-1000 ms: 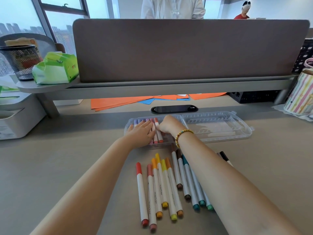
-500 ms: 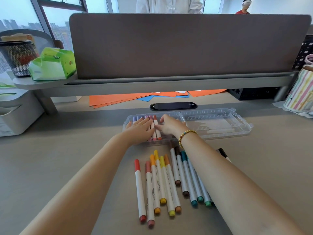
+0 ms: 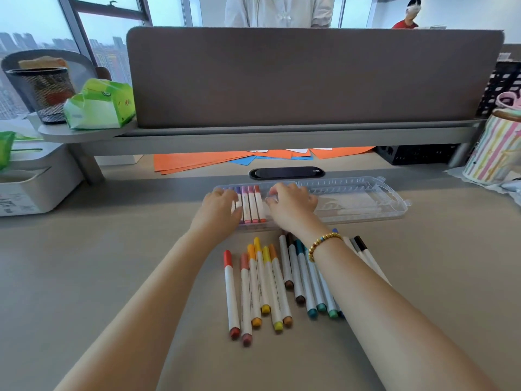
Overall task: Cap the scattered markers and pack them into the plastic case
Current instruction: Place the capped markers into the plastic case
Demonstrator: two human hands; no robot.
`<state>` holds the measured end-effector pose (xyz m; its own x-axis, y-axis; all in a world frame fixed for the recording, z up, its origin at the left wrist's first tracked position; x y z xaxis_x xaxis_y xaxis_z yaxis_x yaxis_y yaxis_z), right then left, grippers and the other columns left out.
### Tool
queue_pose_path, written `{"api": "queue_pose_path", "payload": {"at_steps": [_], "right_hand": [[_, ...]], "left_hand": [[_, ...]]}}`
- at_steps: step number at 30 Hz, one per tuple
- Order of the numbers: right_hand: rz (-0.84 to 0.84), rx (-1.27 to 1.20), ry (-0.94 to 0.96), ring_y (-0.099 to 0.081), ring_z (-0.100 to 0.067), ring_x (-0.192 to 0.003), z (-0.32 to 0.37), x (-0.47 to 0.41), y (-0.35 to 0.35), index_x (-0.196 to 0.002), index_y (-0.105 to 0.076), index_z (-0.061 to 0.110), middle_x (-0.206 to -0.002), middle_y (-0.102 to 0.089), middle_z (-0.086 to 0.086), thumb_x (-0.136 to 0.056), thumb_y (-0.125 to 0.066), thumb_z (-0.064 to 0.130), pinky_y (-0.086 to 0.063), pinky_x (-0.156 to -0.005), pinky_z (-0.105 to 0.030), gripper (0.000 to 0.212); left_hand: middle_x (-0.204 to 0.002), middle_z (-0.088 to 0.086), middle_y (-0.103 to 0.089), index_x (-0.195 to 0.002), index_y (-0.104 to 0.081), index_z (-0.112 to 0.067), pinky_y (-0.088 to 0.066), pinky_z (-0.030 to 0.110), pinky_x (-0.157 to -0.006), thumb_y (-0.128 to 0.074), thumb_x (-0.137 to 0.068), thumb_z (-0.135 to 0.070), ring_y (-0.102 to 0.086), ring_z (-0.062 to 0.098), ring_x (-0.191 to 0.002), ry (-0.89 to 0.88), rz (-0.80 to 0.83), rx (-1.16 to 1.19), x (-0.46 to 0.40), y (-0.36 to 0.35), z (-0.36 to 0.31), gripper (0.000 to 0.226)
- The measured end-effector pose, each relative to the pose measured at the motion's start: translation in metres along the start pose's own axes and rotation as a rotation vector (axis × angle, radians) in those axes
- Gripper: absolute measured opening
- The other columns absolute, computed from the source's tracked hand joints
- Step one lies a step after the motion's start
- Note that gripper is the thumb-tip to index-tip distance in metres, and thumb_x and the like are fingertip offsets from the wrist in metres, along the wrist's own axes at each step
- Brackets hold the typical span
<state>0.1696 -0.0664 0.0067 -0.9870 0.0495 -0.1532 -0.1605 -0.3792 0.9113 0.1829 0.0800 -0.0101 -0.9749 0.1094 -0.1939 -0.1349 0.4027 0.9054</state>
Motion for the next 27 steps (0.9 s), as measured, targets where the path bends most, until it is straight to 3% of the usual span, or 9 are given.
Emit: {"api": "queue_pose_path", "payload": {"at_steps": [2,5,10,13,17,20,23,27], "right_hand": [[0.010,-0.018,0.011,-0.039,-0.026,-0.123,0.003,0.016,0.002,-0.123,-0.052,0.022,-0.127,-0.050,-0.006,-0.098,-0.043,0.029,-0.028,-0.101,-0.041,0.027],[0.076,-0.018,0.034,-0.041,-0.026,-0.119,0.006,0.038,0.004,-0.119,-0.056,0.021,-0.123,-0.052,-0.006,-0.095,-0.048,0.026,-0.031,-0.095,-0.039,0.025],[0.239,0.024,0.077,-0.043,-0.026,-0.117,0.016,0.066,0.007,-0.109,-0.061,0.023,-0.117,-0.057,-0.003,-0.093,-0.053,0.028,-0.030,-0.093,-0.040,0.019],[0.301,0.075,0.118,-0.043,-0.026,-0.119,0.024,0.078,0.006,-0.111,-0.063,0.024,-0.119,-0.058,-0.003,-0.093,-0.053,0.031,-0.028,-0.098,-0.042,0.022],[0.338,0.194,0.163,-0.040,-0.029,-0.123,0.036,0.091,0.003,-0.123,-0.059,0.019,-0.127,-0.055,-0.007,-0.093,-0.049,0.044,-0.027,-0.102,-0.044,0.040],[0.266,0.325,0.223,-0.040,-0.031,-0.124,0.043,0.101,-0.003,-0.121,-0.058,0.016,-0.129,-0.053,-0.010,-0.094,-0.047,0.043,-0.026,-0.104,-0.045,0.040],[0.234,0.383,0.257,-0.041,-0.031,-0.121,0.048,0.107,-0.013,-0.118,-0.059,0.018,-0.126,-0.054,-0.011,-0.092,-0.047,0.044,-0.027,-0.102,-0.043,0.038],[0.218,0.396,0.267,-0.043,-0.032,-0.118,0.052,0.109,-0.014,-0.117,-0.058,0.016,-0.123,-0.055,-0.012,-0.092,-0.046,0.031,-0.027,-0.100,-0.041,0.032]], "left_hand": [[-0.119,0.010,-0.053,-0.117,-0.051,-0.011,-0.044,0.033,-0.085,-0.047,-0.095,-0.027,-0.050,0.023,-0.103,0.062,-0.039,-0.027,0.018,0.009,0.002,0.028],[-0.093,0.007,-0.056,-0.110,-0.053,-0.008,-0.043,0.029,-0.069,-0.043,-0.095,-0.031,-0.050,0.020,-0.079,0.158,0.094,-0.118,0.041,0.019,0.002,0.029],[-0.085,0.001,-0.050,-0.098,-0.056,-0.010,-0.036,0.026,-0.075,-0.045,-0.094,-0.043,-0.049,0.020,-0.086,0.131,0.399,-0.217,0.074,0.032,-0.005,0.035],[-0.083,0.000,-0.048,-0.089,-0.050,-0.011,-0.033,0.026,-0.074,-0.045,-0.092,-0.045,-0.045,0.018,-0.082,0.154,0.480,-0.259,0.085,0.032,-0.006,0.034],[-0.092,0.002,-0.050,-0.104,-0.054,-0.010,-0.039,0.028,-0.078,-0.052,-0.091,-0.039,-0.047,0.020,-0.087,0.189,0.450,-0.274,0.087,0.031,0.003,0.032],[-0.096,0.005,-0.052,-0.115,-0.053,-0.005,-0.042,0.031,-0.085,-0.051,-0.091,-0.034,-0.048,0.022,-0.088,0.221,0.402,-0.312,0.086,0.030,0.008,0.038],[-0.104,0.009,-0.058,-0.115,-0.054,-0.004,-0.043,0.030,-0.082,-0.049,-0.091,-0.033,-0.048,0.022,-0.088,0.226,0.374,-0.354,0.085,0.030,0.012,0.038],[-0.083,0.007,-0.054,-0.106,-0.056,-0.001,-0.040,0.030,-0.074,-0.047,-0.093,-0.033,-0.052,0.024,-0.084,0.265,0.407,-0.268,0.084,0.034,0.018,0.036]]}}
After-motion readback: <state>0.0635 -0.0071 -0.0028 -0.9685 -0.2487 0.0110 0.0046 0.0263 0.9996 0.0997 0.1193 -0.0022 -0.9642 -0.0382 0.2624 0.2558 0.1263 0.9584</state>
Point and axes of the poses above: each hand's wrist, its own x-axis away from the middle knuckle, its own y-axis out of the back of the hand, z = x × y, the point moved 1 cm from there along -x, towards the middle knuckle
